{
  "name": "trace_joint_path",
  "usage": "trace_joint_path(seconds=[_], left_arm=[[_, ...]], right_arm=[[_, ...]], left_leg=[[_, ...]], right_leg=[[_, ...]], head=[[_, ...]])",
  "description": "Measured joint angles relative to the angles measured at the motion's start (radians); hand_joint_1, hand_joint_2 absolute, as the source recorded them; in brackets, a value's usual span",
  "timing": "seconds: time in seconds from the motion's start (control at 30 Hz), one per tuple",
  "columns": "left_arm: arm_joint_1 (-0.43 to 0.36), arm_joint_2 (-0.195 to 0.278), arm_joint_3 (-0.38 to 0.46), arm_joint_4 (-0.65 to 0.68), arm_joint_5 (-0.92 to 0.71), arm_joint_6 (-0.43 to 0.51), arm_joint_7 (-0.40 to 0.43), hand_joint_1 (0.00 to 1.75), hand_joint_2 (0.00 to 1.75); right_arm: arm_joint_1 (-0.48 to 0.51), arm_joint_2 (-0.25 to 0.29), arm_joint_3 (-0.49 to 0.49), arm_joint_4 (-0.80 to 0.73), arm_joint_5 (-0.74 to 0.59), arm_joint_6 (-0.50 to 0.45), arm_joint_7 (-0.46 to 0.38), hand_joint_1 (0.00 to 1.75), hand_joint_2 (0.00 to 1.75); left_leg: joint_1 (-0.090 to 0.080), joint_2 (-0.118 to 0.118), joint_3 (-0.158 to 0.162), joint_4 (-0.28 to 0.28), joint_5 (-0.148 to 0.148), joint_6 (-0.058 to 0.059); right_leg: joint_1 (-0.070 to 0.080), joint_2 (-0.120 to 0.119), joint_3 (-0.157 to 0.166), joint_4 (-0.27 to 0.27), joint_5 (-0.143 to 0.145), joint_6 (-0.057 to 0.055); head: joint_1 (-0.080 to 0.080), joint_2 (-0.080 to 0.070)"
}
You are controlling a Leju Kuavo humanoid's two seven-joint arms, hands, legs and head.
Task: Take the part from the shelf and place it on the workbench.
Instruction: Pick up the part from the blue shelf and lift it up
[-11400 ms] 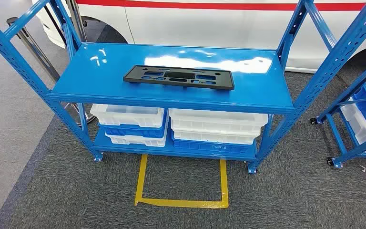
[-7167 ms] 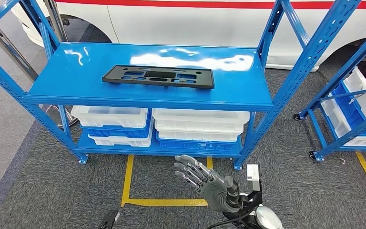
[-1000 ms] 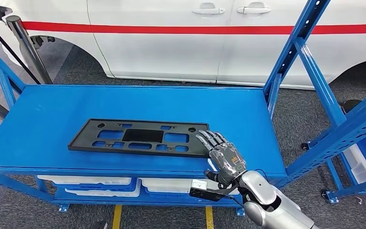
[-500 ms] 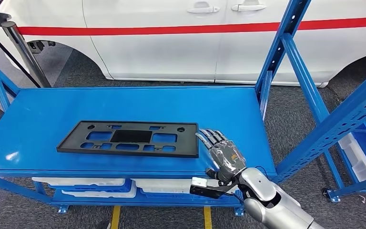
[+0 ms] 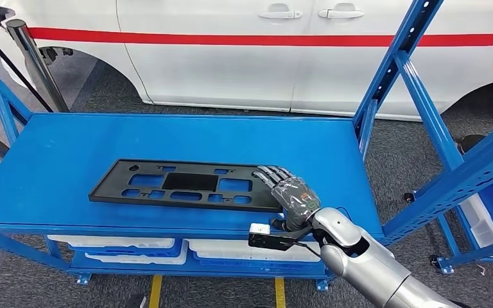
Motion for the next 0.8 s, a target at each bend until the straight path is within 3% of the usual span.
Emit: trace_joint_path(seconds=[0.07,0.13,0.27,0.3,0.33,0.4,0.43,0.47,0.5,0.53,0.6,0.63,0.73,0.8], left_arm=[[0.0,-0.001,0.0,0.0,0.0,-0.001,0.0,0.0,0.0],[-0.002,-0.001,0.0,0.0,-0.001,-0.001,0.0,0.0,0.0],[-0.003,0.0,-0.001,0.0,-0.003,-0.001,0.0,0.0,0.0],[-0.004,0.0,-0.001,0.0,-0.005,0.0,0.001,0.0,0.0],[-0.008,0.001,-0.001,0.0,-0.007,0.0,0.005,0.0,0.0],[-0.023,0.002,-0.003,0.0,-0.012,0.001,0.025,0.0,0.0],[-0.032,0.002,-0.005,0.0,-0.013,0.001,0.037,0.0,0.0],[-0.04,0.003,-0.007,0.0,-0.014,0.002,0.047,0.0,0.0],[-0.046,0.004,-0.008,0.0,-0.015,0.002,0.053,0.0,0.0],[-0.051,0.005,-0.01,0.0,-0.016,0.002,0.055,0.0,0.0],[-0.059,0.007,-0.011,0.0,-0.016,0.001,0.053,0.0,0.0],[-0.062,0.008,-0.012,0.0,-0.016,0.0,0.05,0.0,0.0],[-0.065,0.009,-0.015,-0.001,-0.016,-0.006,0.041,0.0,0.0],[-0.065,0.009,-0.017,-0.002,-0.017,-0.01,0.038,0.0,0.0]], right_arm=[[-0.013,0.004,0.003,0.012,-0.002,0.001,-0.001,0.0,1.75],[-0.024,0.01,0.004,0.021,-0.003,0.002,-0.001,0.0,1.75],[-0.043,0.023,0.007,0.044,-0.018,0.032,-0.011,0.0,1.75],[-0.052,0.027,0.007,0.052,-0.025,0.042,-0.017,0.33,1.75],[-0.062,0.033,0.009,0.061,-0.033,0.053,-0.024,0.77,1.75],[-0.083,0.049,0.02,0.088,-0.053,0.076,-0.04,1.64,1.75],[-0.092,0.059,0.027,0.105,-0.064,0.088,-0.046,1.75,1.75],[-0.1,0.069,0.035,0.123,-0.074,0.099,-0.051,1.75,1.75],[-0.107,0.077,0.041,0.138,-0.084,0.106,-0.055,1.75,1.75],[-0.115,0.086,0.046,0.152,-0.092,0.112,-0.059,1.75,1.75],[-0.135,0.096,0.053,0.173,-0.104,0.119,-0.067,1.75,1.75],[-0.143,0.1,0.057,0.183,-0.109,0.122,-0.07,1.75,1.75],[-0.16,0.107,0.064,0.207,-0.121,0.124,-0.075,1.75,1.75],[-0.172,0.108,0.065,0.218,-0.128,0.124,-0.078,1.75,1.75]], left_leg=[[0.0,-0.001,-0.001,0.008,-0.006,-0.007],[-0.004,-0.001,-0.007,0.02,-0.012,-0.017],[-0.005,-0.001,-0.014,0.028,-0.019,-0.036],[-0.004,-0.001,-0.023,0.048,-0.034,-0.041],[-0.002,0.0,-0.041,0.088,-0.058,-0.046],[0.0,0.0,-0.101,0.216,-0.118,-0.054],[0.001,0.0,-0.13,0.273,-0.136,-0.056],[0.001,0.0,-0.146,0.302,-0.137,-0.056],[0.001,0.0,-0.143,0.29,-0.118,-0.053],[0.0,0.0,-0.12,0.24,-0.083,-0.049],[-0.004,-0.001,-0.054,0.098,-0.02,-0.035],[-0.007,-0.001,-0.031,0.048,-0.004,-0.03],[-0.01,-0.002,-0.016,0.015,0.0,-0.021],[-0.005,0.001,-0.01,0.0,0.008,-0.01]], right_leg=[[-0.002,-0.001,0.06,-0.127,0.066,-0.002],[0.0,-0.001,0.101,-0.218,0.093,-0.008],[0.002,-0.001,0.104,-0.235,0.096,-0.03],[0.0,-0.001,0.104,-0.237,0.098,-0.037],[-0.002,-0.001,0.105,-0.24,0.1,-0.041],[0.0,-0.001,0.104,-0.24,0.1,-0.046],[0.002,-0.002,0.104,-0.239,0.1,-0.046],[0.003,-0.002,0.104,-0.239,0.1,-0.047],[0.005,-0.002,0.105,-0.238,0.1,-0.047],[0.006,-0.001,0.106,-0.238,0.1,-0.047],[0.009,0.001,0.108,-0.238,0.099,-0.045],[0.01,0.001,0.107,-0.239,0.1,-0.042],[0.011,0.003,0.105,-0.244,0.104,-0.027],[0.011,0.002,0.099,-0.228,0.09,-0.018]], head=[[0.0,0.0],[-0.001,0.0],[-0.001,0.0],[-0.001,0.0],[-0.001,0.0],[-0.001,0.0],[-0.001,0.0],[-0.001,0.0],[-0.001,0.0],[-0.001,0.0],[-0.001,0.0],[-0.001,0.0],[-0.001,0.0],[-0.001,0.0]])
